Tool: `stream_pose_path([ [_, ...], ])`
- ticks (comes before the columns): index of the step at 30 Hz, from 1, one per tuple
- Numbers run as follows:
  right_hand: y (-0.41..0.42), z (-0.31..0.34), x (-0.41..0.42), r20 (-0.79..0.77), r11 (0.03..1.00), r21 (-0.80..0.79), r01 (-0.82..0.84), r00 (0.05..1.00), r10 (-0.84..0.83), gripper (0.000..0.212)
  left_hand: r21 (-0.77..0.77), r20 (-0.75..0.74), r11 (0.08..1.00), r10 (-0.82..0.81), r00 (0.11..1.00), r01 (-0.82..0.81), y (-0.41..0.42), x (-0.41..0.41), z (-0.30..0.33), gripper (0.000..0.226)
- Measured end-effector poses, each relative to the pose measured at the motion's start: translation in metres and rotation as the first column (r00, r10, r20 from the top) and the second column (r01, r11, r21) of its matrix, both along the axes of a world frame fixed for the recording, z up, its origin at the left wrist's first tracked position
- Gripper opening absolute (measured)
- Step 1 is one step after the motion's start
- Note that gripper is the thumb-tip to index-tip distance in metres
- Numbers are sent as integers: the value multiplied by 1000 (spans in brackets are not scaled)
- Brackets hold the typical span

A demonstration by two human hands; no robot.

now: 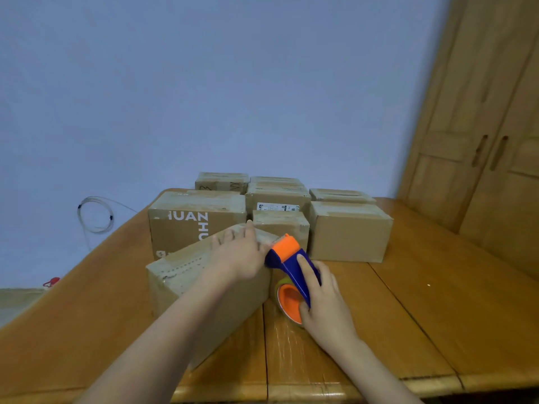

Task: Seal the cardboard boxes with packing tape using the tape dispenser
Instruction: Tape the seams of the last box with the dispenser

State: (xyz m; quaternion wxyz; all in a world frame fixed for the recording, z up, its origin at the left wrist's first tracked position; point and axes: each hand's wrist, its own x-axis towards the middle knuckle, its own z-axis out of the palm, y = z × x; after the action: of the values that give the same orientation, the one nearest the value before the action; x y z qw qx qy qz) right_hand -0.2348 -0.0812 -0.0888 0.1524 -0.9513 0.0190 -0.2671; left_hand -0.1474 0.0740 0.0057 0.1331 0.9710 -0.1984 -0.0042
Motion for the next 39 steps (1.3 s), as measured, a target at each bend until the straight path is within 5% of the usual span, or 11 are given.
stream_pose_path([
  [12, 3, 6, -26, 119, 985, -158, 65, 992, -46, 105, 9, 58, 997, -76, 995, 76, 11, 8, -5, 65],
  [19, 12, 9, -30, 62, 984, -166, 64, 997, -54, 110, 8, 119, 995, -98, 988, 98, 11, 11, -8, 68],
  [26, 29, 9, -32, 53, 979, -162, 124, 992, -116, 105, -63, 127, 979, -183, 975, 192, 21, 23, -6, 75],
  [39, 40, 24, -40, -111, 983, -160, 90, 988, -108, 80, -271, 16, 961, -43, 999, 46, 15, 38, -10, 96],
])
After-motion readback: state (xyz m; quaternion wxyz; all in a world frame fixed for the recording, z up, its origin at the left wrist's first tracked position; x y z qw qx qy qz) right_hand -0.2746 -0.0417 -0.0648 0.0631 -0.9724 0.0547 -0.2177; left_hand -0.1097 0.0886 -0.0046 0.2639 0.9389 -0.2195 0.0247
